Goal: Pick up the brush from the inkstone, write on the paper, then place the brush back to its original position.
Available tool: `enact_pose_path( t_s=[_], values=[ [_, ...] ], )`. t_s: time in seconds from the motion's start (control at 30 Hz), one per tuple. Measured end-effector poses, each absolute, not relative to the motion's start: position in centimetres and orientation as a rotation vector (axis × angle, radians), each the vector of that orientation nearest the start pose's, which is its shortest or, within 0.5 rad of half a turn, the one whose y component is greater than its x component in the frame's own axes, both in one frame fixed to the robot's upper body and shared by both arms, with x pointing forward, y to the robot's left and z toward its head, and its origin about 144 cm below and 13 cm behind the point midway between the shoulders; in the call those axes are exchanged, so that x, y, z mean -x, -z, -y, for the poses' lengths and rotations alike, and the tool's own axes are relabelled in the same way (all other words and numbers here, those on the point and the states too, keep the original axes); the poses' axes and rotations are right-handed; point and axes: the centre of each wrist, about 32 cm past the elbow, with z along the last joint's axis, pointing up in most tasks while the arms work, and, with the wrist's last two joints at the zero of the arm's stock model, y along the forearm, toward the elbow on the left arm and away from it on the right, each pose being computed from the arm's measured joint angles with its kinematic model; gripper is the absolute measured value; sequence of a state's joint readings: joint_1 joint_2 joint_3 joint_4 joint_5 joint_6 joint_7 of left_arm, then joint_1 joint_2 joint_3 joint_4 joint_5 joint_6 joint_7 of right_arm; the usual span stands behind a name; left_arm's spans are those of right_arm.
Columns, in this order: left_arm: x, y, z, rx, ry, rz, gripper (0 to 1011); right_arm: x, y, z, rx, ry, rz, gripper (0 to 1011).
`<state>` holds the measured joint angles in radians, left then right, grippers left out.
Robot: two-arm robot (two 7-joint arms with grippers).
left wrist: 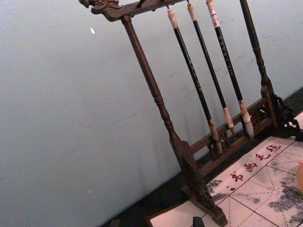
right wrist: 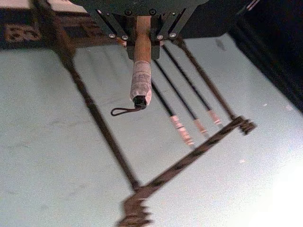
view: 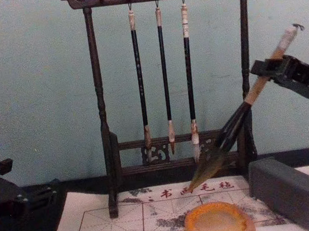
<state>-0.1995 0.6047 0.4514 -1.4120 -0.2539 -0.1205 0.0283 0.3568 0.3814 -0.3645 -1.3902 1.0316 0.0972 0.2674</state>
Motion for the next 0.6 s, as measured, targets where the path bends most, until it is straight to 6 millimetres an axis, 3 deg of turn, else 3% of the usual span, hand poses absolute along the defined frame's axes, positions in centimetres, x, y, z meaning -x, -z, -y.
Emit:
enact_pose_path(
  t_s=[0.6],
  values=[
    [-48.9,-114.0,-31.0,-0.304,-1.248,0.285,1001,-54.0,-117.9,22.3,-0.295,0.788,-0.214,185]
  ],
)
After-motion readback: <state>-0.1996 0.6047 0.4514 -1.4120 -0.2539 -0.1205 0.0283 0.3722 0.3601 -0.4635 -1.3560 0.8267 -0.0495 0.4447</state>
